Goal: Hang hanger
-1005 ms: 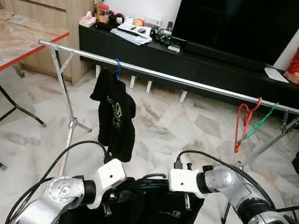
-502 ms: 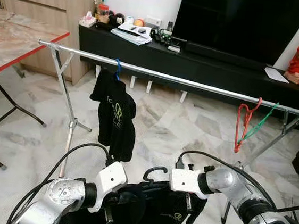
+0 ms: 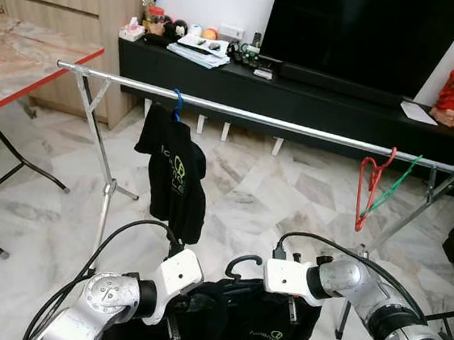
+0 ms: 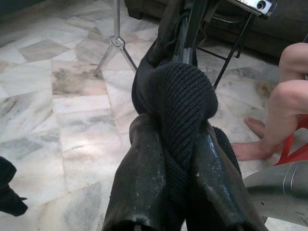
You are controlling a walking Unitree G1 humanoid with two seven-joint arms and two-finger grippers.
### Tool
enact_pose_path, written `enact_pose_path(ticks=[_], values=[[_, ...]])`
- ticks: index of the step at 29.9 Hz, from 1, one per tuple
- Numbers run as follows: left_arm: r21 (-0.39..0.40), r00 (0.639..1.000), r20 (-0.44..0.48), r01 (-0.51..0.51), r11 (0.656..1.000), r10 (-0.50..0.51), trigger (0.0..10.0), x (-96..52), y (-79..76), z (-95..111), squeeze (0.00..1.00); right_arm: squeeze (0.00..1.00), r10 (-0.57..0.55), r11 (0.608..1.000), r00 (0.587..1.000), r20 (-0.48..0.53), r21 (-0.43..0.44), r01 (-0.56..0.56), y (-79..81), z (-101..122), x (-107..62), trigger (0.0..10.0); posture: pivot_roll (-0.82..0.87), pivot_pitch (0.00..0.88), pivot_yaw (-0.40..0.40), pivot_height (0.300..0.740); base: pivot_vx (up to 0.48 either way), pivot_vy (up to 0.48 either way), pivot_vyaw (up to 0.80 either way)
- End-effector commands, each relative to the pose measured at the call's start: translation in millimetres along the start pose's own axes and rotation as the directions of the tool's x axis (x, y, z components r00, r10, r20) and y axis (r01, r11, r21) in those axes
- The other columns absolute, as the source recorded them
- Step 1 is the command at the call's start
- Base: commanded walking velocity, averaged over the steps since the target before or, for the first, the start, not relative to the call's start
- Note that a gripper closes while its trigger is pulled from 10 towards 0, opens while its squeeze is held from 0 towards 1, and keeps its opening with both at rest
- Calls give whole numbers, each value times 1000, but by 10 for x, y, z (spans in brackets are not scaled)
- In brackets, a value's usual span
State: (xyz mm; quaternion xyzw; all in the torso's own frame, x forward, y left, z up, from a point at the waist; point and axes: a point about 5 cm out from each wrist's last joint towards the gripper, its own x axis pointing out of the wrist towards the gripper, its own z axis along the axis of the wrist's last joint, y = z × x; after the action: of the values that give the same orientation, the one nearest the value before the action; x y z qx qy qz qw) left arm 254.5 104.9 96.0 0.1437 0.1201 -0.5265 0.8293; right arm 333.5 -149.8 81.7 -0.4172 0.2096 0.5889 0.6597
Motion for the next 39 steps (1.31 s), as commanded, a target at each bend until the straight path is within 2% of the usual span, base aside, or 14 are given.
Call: enact_pose_path(ticks=[1,12,16,22,24,27,28,29,30,34,36,37,38,39], values=[[35,997,41,61,998,-62,0,159,-111,110,0,1000,-29,999,995,90,-29,32,-75,200,56,10000,186,0,-145,740,0,0,0],[47,1000,-4,25,999,-25,0,167,-78,27,0,1000,-24,999,996,87,-38,27,-114,206,4,10000,180,0,-148,740,0,0,0],[47,999,-25,-39,998,40,0,169,-17,-24,0,1000,-15,999,997,79,-51,19,-132,202,-32,10000,175,0,-147,740,0,0,0],[48,997,-26,-70,996,71,0,157,30,-45,0,1000,45,996,998,35,-77,-42,-92,130,-82,10000,172,0,-146,740,0,0,0],[54,996,-49,-69,996,71,0,137,45,-94,0,1000,53,993,998,-44,-103,-57,-67,19,-133,10000,166,0,-144,740,0,0,0],[62,995,-63,-71,996,74,0,133,53,-119,0,1000,58,991,995,-79,-115,-67,-54,-30,-158,10000,161,0,-143,740,0,0,0],[65,995,-68,-73,995,77,0,132,57,-128,0,808,65,990,995,-79,-118,-74,-48,-37,-169,10000,160,0,-142,740,0,0,0],[66,994,-72,-79,995,83,0,132,64,-138,0,365,73,990,995,-68,-117,-81,-44,-37,-184,10000,158,0,-142,740,0,0,0],[64,993,-73,-84,994,88,0,132,69,-142,0,0,69,990,996,-54,-118,-75,-52,-25,-192,10000,157,0,-141,740,0,0,0],[59,987,-96,-125,990,131,0,116,102,-186,0,0,-48,993,997,55,-103,54,-208,110,-269,10000,153,0,-136,740,0,0,0],[55,978,-114,-167,985,172,0,90,130,-234,0,0,-172,981,978,122,-65,180,-355,205,-345,10000,150,0,-135,740,0,0,0],[41,972,-123,-197,979,201,0,63,148,-271,0,0,-292,955,946,139,-15,297,-472,237,-411,10000,146,0,-135,740,0,0,0],[41,972,-123,-197,979,201,0,63,148,-271,0,0,-292,955,946,139,-15,297,-472,237,-411,10000,146,0,-135,740,0,0,0],[26,964,-124,-234,972,235,0,39,170,-295,0,0,-379,925,915,137,35,378,-529,224,-445,10000,146,0,-133,740,0,0,0]])
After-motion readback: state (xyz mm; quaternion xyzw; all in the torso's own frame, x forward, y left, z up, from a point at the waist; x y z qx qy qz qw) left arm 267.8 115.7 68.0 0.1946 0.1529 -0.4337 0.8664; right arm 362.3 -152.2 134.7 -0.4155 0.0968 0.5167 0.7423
